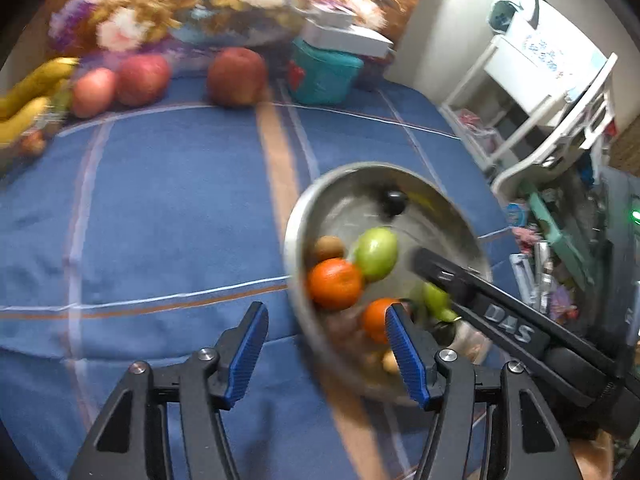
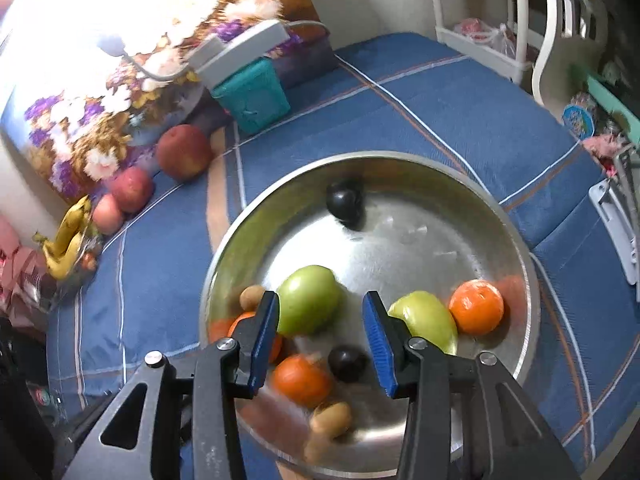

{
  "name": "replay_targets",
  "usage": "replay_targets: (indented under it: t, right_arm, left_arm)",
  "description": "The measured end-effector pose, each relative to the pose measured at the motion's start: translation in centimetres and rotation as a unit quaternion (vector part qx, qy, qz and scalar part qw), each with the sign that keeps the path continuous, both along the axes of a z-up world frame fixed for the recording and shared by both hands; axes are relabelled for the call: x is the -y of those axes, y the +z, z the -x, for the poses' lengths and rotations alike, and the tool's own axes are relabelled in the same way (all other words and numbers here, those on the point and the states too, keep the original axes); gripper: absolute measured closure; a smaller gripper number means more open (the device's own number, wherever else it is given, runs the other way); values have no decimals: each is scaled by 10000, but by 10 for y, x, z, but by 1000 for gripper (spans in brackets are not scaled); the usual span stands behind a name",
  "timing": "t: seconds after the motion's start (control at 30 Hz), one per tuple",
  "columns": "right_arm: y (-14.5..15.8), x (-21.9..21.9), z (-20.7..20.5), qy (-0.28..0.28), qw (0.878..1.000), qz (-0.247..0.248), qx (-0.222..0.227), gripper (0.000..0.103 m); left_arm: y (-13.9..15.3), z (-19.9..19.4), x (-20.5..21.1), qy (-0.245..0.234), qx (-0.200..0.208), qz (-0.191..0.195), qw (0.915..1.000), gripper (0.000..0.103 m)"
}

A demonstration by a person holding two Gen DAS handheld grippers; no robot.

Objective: Organize fruits
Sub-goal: 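Lift the apple and orange over the steel plate and open both tools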

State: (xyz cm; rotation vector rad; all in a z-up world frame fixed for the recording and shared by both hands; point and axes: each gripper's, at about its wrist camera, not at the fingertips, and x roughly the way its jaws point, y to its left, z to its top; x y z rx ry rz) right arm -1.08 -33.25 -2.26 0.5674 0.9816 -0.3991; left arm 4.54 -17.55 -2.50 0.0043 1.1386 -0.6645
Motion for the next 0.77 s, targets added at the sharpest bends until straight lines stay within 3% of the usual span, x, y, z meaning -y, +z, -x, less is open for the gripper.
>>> replay_targets:
  t: [0.07,0.17,0.2,0.27,0.3,0.33,0.5,0.67,0.77]
  right_arm:
    - [8,-11,8,87,9996,240,-101,58]
    - [14,-32,25,326,9982,454,-231,58]
    - [15,-40,30,411,9975,510,-262,58]
    - [16,-57,39,576,9960,614,-310,46]
    - [16,-65,43,647,9949,692,-338,34]
    - [17,-73,47,707,9940,752,-368,31]
    - [25,-91,58,818,9920,903,-321,30]
    - [30,-102,57,921,9898,1052,-259,30]
    - [26,-104,55,982,9891,1034,-357,30]
  left_arm:
    - [3,3,-19,334,247,-431,9982,30]
    - [5,6,-43,715,458,-852,9927,1]
    - [6,9,-50,822,542,-939,9907,0]
    - [7,14,-62,963,647,-1103,9871,0]
    - [7,17,-70,1014,640,-1168,9859,0]
    - [7,20,-77,1050,622,-1162,9857,0]
    - [12,34,-93,1135,651,-1172,9845,0]
    - [20,44,-99,1490,1037,-1700,9686,0]
    - [20,42,-104,1568,933,-1692,9686,0]
